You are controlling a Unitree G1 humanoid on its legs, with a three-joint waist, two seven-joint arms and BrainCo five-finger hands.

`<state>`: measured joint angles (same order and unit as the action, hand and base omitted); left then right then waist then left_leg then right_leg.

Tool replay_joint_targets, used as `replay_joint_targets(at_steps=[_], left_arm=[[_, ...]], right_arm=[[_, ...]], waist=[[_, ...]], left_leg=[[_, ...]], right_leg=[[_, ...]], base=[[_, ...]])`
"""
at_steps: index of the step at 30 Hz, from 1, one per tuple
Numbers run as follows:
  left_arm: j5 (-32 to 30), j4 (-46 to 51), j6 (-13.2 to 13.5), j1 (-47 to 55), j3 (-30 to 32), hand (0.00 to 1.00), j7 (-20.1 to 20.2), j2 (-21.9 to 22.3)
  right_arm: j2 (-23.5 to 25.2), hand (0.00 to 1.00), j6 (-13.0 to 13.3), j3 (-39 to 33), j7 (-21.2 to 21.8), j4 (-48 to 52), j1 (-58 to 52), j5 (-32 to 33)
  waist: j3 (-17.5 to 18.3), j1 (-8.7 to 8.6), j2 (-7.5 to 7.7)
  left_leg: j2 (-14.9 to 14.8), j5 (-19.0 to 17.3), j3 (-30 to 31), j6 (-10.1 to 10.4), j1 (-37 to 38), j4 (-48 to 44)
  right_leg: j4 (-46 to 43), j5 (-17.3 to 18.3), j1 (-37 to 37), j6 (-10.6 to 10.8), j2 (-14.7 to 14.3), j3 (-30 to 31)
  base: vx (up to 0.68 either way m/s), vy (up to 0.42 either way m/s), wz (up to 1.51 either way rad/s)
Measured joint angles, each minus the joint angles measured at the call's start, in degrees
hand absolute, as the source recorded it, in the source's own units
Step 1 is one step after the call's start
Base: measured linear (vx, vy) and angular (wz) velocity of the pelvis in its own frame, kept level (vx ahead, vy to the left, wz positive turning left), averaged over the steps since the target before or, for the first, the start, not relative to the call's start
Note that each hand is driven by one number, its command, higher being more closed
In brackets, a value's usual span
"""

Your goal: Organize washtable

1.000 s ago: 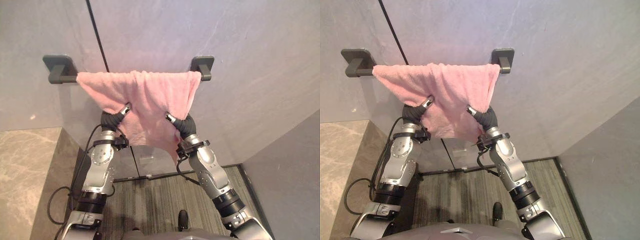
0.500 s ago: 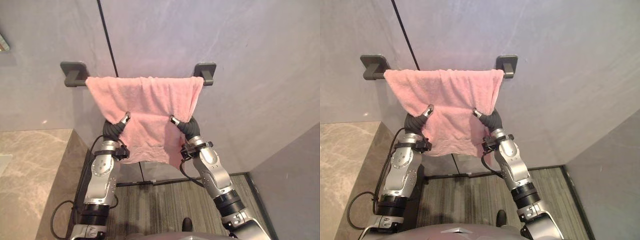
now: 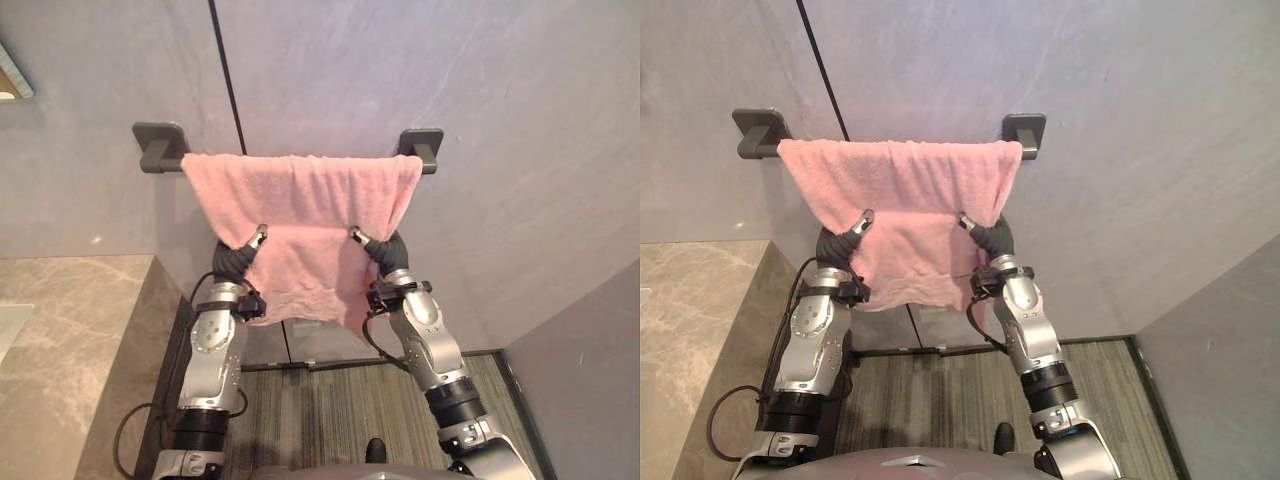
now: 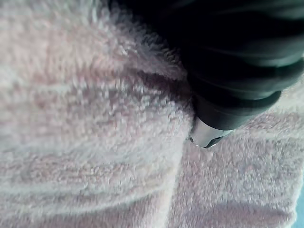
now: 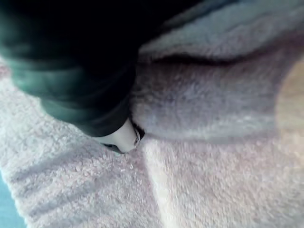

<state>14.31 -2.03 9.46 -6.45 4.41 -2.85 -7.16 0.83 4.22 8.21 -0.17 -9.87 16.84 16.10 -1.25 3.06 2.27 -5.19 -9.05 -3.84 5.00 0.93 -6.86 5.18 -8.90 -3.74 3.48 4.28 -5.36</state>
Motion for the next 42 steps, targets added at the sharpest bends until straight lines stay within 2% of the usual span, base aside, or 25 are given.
replay_joint_targets(at_steps=[4,8,10,17,21,28,32,35,41,42], left_arm=[[0.04,-0.03,-0.26,0.92,2.86,0.00,-0.41,0.02],[1.07,-0.03,-0.26,3.36,11.21,0.00,-4.37,-0.20],[1.14,-0.03,-0.25,4.86,12.52,0.00,-5.04,-1.11],[1.15,2.34,-0.25,7.22,12.29,0.00,-4.53,-1.64],[1.17,3.97,-0.24,9.35,11.75,0.00,-3.38,-1.54],[1.32,6.77,-0.32,17.72,12.25,0.00,-2.15,3.12],[2.95,12.00,-0.30,24.33,13.37,0.00,-0.19,7.77],[3.34,14.24,-0.35,27.52,11.93,0.00,1.57,9.04],[6.70,23.12,-0.35,32.03,2.41,0.00,8.58,8.45],[9.18,24.44,-0.36,32.06,1.06,0.00,10.36,7.69]], right_arm=[[0.20,0.00,0.00,-1.89,-0.08,-0.14,-0.01,0.23],[-0.51,0.00,0.20,-9.56,-2.98,-0.12,-0.09,0.72],[-1.57,0.00,0.19,-10.73,-3.59,-0.12,-0.69,0.79],[-2.57,0.00,0.15,-10.57,-3.23,1.03,-3.62,0.89],[-2.66,0.00,0.19,-10.53,-1.65,4.24,-6.44,1.98],[-2.09,0.00,0.29,-12.68,0.30,8.35,-17.43,3.06],[-1.79,0.00,0.35,-15.15,0.64,12.43,-24.60,3.03],[-1.66,0.00,0.36,-14.17,2.75,13.45,-27.89,3.01],[-2.68,0.00,0.34,-1.60,11.04,19.45,-33.77,3.78],[-3.38,0.00,0.14,1.18,13.27,19.44,-33.59,7.43]], waist=[[-0.21,-0.12,-0.09],[-0.25,-0.15,-0.07],[-0.28,-0.07,-0.07],[-1.25,-0.23,-0.17],[-1.31,-0.20,-0.26],[-1.36,-0.13,-0.27],[-1.48,-0.27,-0.39],[-1.56,-0.75,-0.32],[-1.76,-0.98,-0.31],[-1.85,-0.95,-0.20]], left_leg=[[0.00,0.00,-0.14,0.00,0.36,0.58],[-0.01,-0.11,-0.43,-0.14,0.61,1.02],[0.01,-0.17,-0.52,-0.22,0.77,1.19],[-0.01,-0.31,-0.82,-0.29,1.56,1.49],[-0.07,-0.33,-0.84,-0.27,1.44,1.48],[-0.09,-0.56,-1.33,-0.44,1.16,1.50],[-0.10,-0.94,-1.47,-0.50,1.13,1.28],[-0.11,-1.13,-1.46,-0.46,0.84,1.01],[-0.14,-1.84,-1.51,-0.55,-0.48,-0.75],[-0.13,-1.91,-1.50,-0.56,-0.49,-0.93]], right_leg=[[0.00,0.18,0.05,0.01,-0.04,0.00],[0.00,0.31,0.01,0.00,-0.05,-0.02],[0.00,0.31,0.05,0.00,-0.04,-0.05],[0.01,0.32,0.50,-0.02,-0.06,0.00],[0.01,0.34,0.36,-0.06,-0.08,0.01],[0.01,0.34,-0.11,-0.05,-0.08,0.18],[0.01,0.41,-0.17,0.03,-0.04,0.34],[0.02,0.50,-0.30,0.14,-0.04,0.36],[0.01,0.49,-0.97,0.20,-0.01,0.57],[0.01,0.48,-0.91,0.21,0.00,0.57]], base=[[0.01,0.000,0.00],[0.05,0.003,-0.01],[0.02,0.004,-0.01],[0.00,0.003,-0.01],[0.00,0.000,0.00],[0.00,0.000,-0.01],[0.01,0.003,-0.03],[0.00,0.000,0.00],[0.00,0.000,-0.01],[0.00,0.000,0.00]])
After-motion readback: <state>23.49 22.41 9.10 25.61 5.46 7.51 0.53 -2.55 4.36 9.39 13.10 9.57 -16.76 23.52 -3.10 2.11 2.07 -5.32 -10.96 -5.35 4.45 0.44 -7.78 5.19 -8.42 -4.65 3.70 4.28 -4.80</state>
